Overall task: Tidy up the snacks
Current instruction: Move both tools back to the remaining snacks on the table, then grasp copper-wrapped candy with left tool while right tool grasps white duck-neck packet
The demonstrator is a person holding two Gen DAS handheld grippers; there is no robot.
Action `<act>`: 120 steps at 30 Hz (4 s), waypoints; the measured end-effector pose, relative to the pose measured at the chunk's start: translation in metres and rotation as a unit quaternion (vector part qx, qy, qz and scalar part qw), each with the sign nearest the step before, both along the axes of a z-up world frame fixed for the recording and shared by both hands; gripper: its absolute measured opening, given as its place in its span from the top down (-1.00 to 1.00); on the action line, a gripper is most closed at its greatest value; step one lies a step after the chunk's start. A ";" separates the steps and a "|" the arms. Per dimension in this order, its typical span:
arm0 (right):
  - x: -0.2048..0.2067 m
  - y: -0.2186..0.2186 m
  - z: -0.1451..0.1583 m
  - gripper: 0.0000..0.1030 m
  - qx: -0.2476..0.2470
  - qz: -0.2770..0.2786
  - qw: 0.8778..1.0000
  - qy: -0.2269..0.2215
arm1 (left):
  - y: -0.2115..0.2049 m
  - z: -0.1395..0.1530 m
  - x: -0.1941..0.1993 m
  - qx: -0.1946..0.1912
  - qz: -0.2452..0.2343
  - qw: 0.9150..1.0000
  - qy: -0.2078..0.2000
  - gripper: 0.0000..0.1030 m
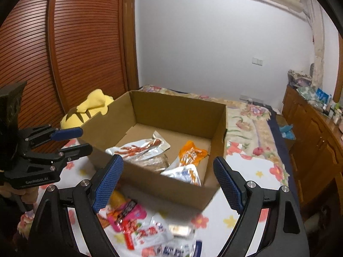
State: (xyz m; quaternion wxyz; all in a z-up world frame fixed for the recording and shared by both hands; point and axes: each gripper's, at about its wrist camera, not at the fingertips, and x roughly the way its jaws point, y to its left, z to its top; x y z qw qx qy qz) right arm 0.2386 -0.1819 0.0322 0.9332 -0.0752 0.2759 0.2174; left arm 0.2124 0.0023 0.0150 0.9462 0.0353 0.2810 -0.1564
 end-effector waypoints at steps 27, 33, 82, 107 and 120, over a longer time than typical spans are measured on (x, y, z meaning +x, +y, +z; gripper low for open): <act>-0.063 -0.039 -0.087 -0.70 -0.014 -0.047 0.996 0.080 | -0.009 -0.098 -0.062 0.009 0.005 0.996 0.094 0.06; -0.052 -0.044 -0.113 -0.70 -0.023 -0.056 0.992 0.108 | -0.014 -0.106 -0.061 0.013 0.004 0.995 0.100 0.06; -0.031 -0.040 -0.159 -0.75 -0.069 -0.066 0.986 0.135 | -0.026 -0.132 -0.063 0.051 -0.016 0.992 0.117 0.23; -0.031 -0.040 -0.159 -0.75 -0.069 -0.066 0.986 0.135 | -0.038 -0.131 -0.055 0.049 -0.001 0.991 0.122 0.44; -0.031 -0.040 -0.158 -0.75 -0.069 -0.066 0.986 0.135 | -0.035 -0.117 -0.074 0.028 -0.020 0.994 0.105 0.55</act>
